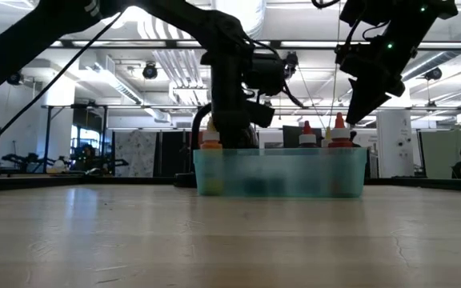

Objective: Pick & Place food coloring
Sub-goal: Put the green food coloring bottle into the bin

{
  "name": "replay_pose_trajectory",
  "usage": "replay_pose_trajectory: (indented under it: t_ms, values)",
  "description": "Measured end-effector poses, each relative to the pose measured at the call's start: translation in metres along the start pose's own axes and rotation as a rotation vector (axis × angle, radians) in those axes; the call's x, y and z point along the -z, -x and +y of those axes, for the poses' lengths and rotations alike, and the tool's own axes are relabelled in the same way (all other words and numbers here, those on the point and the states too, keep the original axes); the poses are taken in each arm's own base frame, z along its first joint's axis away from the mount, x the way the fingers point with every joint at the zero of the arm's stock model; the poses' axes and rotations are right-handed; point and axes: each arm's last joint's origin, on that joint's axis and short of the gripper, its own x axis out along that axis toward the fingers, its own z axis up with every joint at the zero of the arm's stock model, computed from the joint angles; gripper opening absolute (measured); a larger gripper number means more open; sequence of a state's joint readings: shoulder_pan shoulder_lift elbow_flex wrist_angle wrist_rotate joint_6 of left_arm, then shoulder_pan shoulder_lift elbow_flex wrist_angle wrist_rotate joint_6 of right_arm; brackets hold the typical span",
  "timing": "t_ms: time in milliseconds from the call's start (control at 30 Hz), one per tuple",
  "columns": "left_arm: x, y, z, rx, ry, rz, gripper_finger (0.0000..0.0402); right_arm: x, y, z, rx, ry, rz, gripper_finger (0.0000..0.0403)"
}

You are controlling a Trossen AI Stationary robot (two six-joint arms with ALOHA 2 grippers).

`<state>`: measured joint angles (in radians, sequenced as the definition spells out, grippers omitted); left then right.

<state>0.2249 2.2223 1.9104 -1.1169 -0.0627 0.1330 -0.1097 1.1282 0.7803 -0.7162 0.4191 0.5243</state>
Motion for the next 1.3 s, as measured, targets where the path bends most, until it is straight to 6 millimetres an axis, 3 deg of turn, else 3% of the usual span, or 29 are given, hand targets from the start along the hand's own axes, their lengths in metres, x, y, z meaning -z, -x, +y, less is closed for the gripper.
replay_pose_trajectory:
  t_ms: [933,1300]
  values:
    - [-0.0003,0.001,-0.0006,0.017,0.028,-0.008,0.0044,0.0013,-0.0009,-0.0004,0.005,0.006,0.004,0.0063]
    - [-0.0026,0.0014,0.0005,-0.01,0.027,-0.031,0.0131,0.0014,-0.0009,-0.0004,0.005,0.007,0.005,0.0063]
